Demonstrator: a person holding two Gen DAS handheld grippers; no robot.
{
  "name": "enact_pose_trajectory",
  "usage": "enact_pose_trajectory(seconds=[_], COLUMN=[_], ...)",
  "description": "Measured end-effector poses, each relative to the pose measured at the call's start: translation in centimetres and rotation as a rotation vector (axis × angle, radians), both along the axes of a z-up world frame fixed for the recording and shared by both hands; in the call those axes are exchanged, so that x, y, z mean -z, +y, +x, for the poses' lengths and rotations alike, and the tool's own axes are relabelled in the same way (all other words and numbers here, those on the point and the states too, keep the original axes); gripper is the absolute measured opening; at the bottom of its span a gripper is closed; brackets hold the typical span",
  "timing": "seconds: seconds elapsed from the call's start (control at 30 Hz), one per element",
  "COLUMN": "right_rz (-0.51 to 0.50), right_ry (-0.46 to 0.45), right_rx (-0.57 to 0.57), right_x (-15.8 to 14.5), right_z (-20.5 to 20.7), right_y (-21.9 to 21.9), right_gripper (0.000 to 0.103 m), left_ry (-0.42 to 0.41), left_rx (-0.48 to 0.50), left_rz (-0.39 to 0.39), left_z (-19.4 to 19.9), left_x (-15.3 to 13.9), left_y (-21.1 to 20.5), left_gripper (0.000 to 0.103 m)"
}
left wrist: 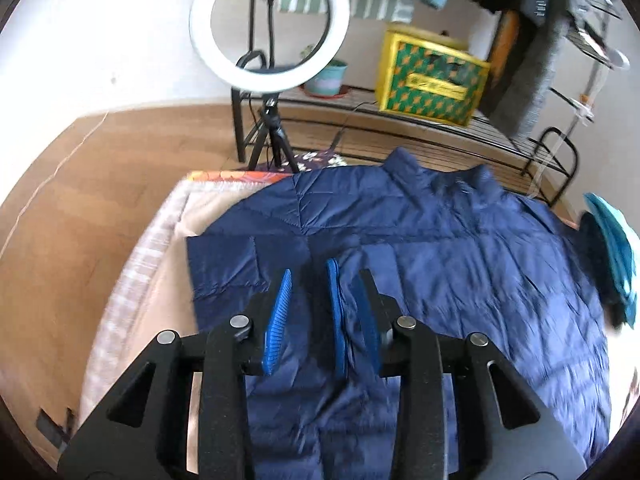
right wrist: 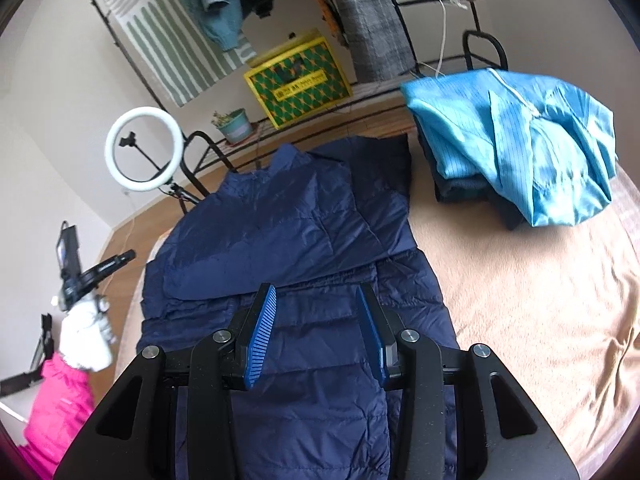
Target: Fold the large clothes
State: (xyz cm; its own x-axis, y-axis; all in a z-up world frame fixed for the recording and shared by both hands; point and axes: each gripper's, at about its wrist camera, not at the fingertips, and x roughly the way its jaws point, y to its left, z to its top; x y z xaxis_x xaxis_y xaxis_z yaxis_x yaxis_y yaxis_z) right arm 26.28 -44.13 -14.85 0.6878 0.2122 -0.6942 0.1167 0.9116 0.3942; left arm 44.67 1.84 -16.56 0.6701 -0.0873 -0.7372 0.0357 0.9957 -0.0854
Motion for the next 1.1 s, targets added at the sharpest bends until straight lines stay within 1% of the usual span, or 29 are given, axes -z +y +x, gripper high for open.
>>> enact_pose_trajectory(seconds=[0.07,0.2,0.3,0.33,0.4,0.47,0.53,0.57,0.6,0.63,0.73,0.8,0.87,0.9,1.0,1.07,1.1], right_rz=[-0.014,-0.084,-0.115,-0.122,-0.135,-0.147,-0.159,-0.166,-0.181,-0.202,-0.253,-0.226,-0.188,-0.168,-0.139,-0.114,-0.095], right_ry=[-0.016,-0.051,-0.083,-0.091,-0.108,-0.123,-0.134,-0.133,-0.128,-0.116,-0.063,-0.017,0.016,0.027,0.054,0.081,0.094], right_rx=[-0.01,-0.026,-0.023,-0.022,-0.025,-0.029,-0.034,-0.034,-0.034,-0.036,-0.053,-0.064,-0.072,-0.076,-0.079,-0.074,-0.072], right_x=[-0.4,-1.3,-1.8,-1.9,-2.2,-2.2,-2.0,-1.8,-1.4,-0.9,0.4,1.2,1.7,1.9,2.8,3.6,4.0], right_z=[-0.5,-1.9,-3.0,-3.4,-4.2,-5.3,-6.3,-6.7,-7.3,-7.9,-9.8,-11.5,-13.1,-14.2,-17.0,-18.4,-18.8], right_y=[0.2,1.0,1.1,1.0,0.9,0.7,0.5,0.4,0.3,0.3,-0.2,-1.2,-2.1,-2.8,-4.1,-4.9,-5.2], right_gripper=[0.04,0.04,0.04,0.04,0.041,0.041,0.042,0.044,0.046,0.05,0.052,0.054,0.06,0.061,0.064,0.065,0.065], left_ry=[-0.018,-0.047,-0.035,-0.024,0.001,0.022,0.051,0.07,0.08,0.089,0.149,0.19,0.251,0.282,0.331,0.361,0.382], left_rx=[0.027,0.049,0.048,0.051,0.049,0.047,0.043,0.037,0.03,0.02,0.001,-0.016,-0.019,-0.016,-0.021,-0.033,-0.043], left_rz=[0.005,-0.027,-0.064,-0.078,-0.111,-0.136,-0.154,-0.164,-0.174,-0.192,-0.253,-0.284,-0.315,-0.329,-0.355,-0.403,-0.445], left_z=[-2.4,-7.6,-12.2,-13.4,-16.3,-19.2,-21.6,-23.1,-24.1,-25.4,-28.8,-30.6,-32.2,-33.0,-34.3,-34.9,-35.4], left_x=[-1.4,-3.9,-4.8,-4.9,-4.9,-4.5,-3.9,-3.4,-3.1,-2.6,-0.2,1.6,3.6,4.7,6.7,7.9,8.7], left_y=[0.6,2.3,4.2,4.6,5.8,6.8,7.5,7.9,8.3,8.8,10.3,11.0,11.3,11.4,11.5,11.9,12.1], left_gripper=[0.033,0.033,0.034,0.036,0.048,0.05,0.054,0.062,0.067,0.067,0.067,0.067,0.067,0.067,0.067,0.067,0.067])
